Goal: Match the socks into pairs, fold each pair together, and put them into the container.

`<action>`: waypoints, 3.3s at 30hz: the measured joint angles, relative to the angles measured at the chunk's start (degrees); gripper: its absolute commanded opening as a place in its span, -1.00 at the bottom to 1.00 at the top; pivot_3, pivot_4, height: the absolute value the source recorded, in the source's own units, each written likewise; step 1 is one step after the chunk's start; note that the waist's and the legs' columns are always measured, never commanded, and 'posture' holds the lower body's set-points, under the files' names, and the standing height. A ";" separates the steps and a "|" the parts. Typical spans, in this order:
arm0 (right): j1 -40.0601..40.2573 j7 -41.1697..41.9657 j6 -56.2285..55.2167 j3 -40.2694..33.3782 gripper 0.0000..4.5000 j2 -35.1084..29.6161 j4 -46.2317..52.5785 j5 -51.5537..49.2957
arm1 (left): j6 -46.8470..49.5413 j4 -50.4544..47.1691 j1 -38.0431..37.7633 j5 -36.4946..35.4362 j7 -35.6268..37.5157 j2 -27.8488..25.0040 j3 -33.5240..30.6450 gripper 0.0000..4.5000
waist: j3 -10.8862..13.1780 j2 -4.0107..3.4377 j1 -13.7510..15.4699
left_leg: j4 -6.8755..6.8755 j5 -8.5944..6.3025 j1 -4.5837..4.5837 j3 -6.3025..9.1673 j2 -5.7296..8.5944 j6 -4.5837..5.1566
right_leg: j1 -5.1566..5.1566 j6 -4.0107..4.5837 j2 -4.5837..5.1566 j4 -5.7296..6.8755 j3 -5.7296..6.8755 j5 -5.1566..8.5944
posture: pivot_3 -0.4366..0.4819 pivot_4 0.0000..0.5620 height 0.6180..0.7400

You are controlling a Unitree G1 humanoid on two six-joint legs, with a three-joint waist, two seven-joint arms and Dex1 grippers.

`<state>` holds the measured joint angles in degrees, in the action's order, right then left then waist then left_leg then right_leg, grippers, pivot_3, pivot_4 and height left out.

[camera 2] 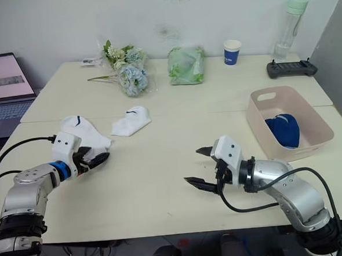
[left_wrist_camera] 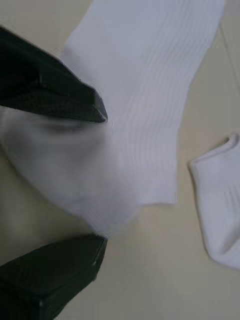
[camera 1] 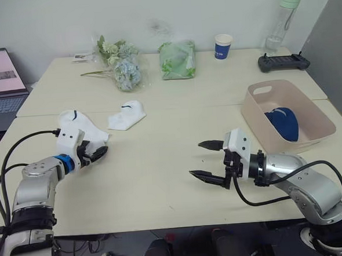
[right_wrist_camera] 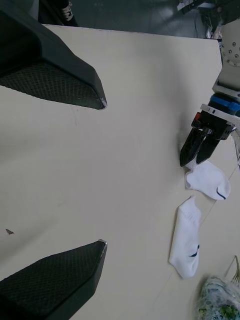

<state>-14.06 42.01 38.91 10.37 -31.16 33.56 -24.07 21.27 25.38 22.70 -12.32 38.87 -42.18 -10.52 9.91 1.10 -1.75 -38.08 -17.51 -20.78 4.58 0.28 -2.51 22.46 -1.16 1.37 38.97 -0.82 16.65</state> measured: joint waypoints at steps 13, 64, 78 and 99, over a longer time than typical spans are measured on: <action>0.02 -2.48 0.19 -0.14 1.00 1.60 0.03 -0.76 | 7.62 -5.41 -4.13 -5.37 0.33 0.73 -5.37 -0.99 | 0.00 0.00 -0.02 | 0.00 0.00 0.00 -0.01 0.00 -0.01 | 0.00 0.00 0.02 -0.01 -0.03 0.00 | -0.05 -0.47 1.00; 4.28 -22.94 -3.86 6.67 1.00 12.21 -10.98 17.57 | 15.01 -9.42 5.56 -11.75 9.44 4.86 8.22 0.99 | 0.03 0.12 0.08 | 0.01 0.07 -0.02 -0.01 0.04 -0.13 | 0.01 -0.01 -0.05 -0.01 -0.03 -0.01 | -0.05 -0.47 1.00; 4.15 -19.35 1.23 6.76 -0.64 13.63 -12.80 16.53 | 13.69 -6.22 7.82 -6.66 11.83 7.63 11.32 -0.46 | 0.00 0.11 0.08 | -0.01 0.06 0.00 0.00 0.07 -0.10 | -0.04 -0.01 -0.04 -0.02 -0.04 -0.01 | -0.05 -0.47 1.00; 5.71 -4.99 17.87 -0.13 -1.00 1.63 2.43 -2.62 | 34.40 -43.19 -21.73 -22.53 9.02 2.57 -3.58 -1.00 | 0.02 0.10 0.07 | 0.03 0.05 0.03 0.06 -0.03 -0.08 | -0.07 -0.01 0.00 -0.05 0.00 -0.01 | -0.05 -0.47 1.00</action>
<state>-8.35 37.02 56.79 10.24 -29.53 35.99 -26.69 55.68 -17.81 0.97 -34.85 47.90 -39.61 -14.10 9.93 1.20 -1.68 -38.05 -17.46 -20.75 4.64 0.24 -2.59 22.38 -1.17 1.37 38.92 -0.82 16.64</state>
